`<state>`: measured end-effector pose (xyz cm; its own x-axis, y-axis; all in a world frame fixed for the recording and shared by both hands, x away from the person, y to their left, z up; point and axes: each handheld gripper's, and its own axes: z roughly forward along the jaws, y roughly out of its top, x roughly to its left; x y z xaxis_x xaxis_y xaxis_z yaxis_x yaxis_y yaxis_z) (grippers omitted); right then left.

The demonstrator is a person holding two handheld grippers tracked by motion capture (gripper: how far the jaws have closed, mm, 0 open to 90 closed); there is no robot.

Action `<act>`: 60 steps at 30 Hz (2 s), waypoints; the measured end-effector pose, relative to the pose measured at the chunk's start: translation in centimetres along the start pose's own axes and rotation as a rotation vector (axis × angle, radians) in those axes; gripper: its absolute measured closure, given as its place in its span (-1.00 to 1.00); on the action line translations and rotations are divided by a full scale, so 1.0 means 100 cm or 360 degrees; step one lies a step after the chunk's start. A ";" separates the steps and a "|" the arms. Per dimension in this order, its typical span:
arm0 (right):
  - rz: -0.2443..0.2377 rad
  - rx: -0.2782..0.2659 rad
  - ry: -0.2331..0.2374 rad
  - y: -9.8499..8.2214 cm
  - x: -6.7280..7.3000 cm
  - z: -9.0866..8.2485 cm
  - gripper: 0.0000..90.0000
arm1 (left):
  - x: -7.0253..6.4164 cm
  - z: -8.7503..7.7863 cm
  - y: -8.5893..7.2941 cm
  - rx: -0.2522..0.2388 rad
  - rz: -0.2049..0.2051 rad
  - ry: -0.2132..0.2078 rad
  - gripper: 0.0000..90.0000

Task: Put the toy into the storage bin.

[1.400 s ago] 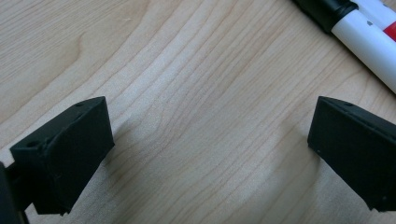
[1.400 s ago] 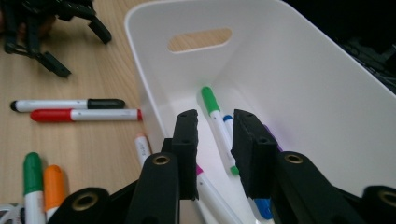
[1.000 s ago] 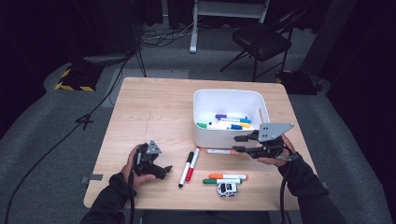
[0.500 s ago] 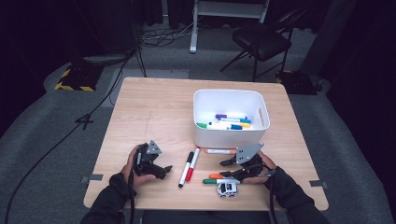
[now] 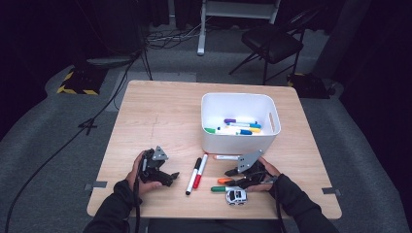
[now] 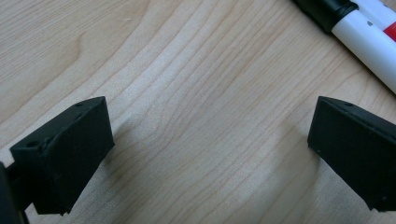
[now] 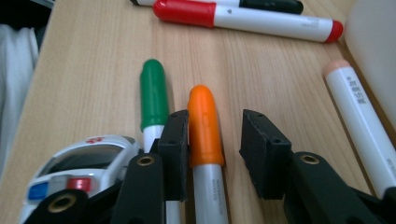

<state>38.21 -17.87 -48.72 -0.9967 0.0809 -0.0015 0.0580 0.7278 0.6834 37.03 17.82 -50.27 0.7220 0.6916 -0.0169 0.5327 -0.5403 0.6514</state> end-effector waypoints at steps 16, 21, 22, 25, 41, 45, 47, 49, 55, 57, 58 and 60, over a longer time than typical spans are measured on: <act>0.0013 -0.0012 -0.0106 -0.010 -0.004 -0.003 0.65 | 0.000 0.000 0.000 0.0000 -0.0001 -0.0003 -0.99; 0.0050 -0.0065 -0.0142 -0.014 -0.003 -0.014 0.66 | 0.000 0.000 0.000 0.0000 0.0000 0.0001 -0.99; 0.0053 -0.0074 -0.0153 -0.014 -0.003 -0.016 0.66 | 0.000 0.000 0.000 0.0000 0.0001 0.0000 -0.99; 0.0056 -0.0113 -0.0190 -0.016 -0.003 -0.028 0.66 | 0.000 0.000 0.000 0.0000 -0.0001 -0.0005 -0.99; 0.0063 -0.0352 -0.0409 -0.014 -0.001 -0.101 0.66 | 0.000 0.000 0.000 -0.0002 0.0002 -0.0001 -0.99; 0.0043 -0.0389 -0.0444 -0.008 0.001 -0.119 0.66 | 0.000 0.000 0.000 -0.0004 0.0006 -0.0003 -0.99; 0.0036 -0.0391 -0.0465 -0.004 0.002 -0.126 0.66 | 0.000 0.000 0.000 0.0000 0.0000 -0.0001 -0.99; 0.0024 -0.0397 -0.0476 0.000 0.002 -0.133 0.66 | 0.000 0.000 0.000 0.0000 0.0001 0.0000 -0.99; 0.0002 -0.0388 -0.0532 0.016 -0.001 -0.151 0.66 | 0.000 0.000 0.000 0.0000 0.0000 0.0000 -0.99; 0.0000 -0.0382 -0.0548 0.022 -0.002 -0.156 0.66 | 0.000 0.000 0.000 0.0000 0.0000 0.0000 -0.99; -0.0003 -0.0381 -0.0552 0.023 -0.003 -0.158 0.66 | 0.000 0.000 0.000 0.0000 0.0000 -0.0001 -0.99; -0.0003 -0.0373 -0.0568 0.029 -0.005 -0.162 0.66 | 0.000 0.000 0.000 -0.0001 0.0000 -0.0001 -0.99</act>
<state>37.98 -26.84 -34.97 -0.9123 0.3404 -0.2275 0.0008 0.5571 0.8304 37.03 17.82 -50.27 0.7223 0.6914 -0.0171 0.5325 -0.5402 0.6516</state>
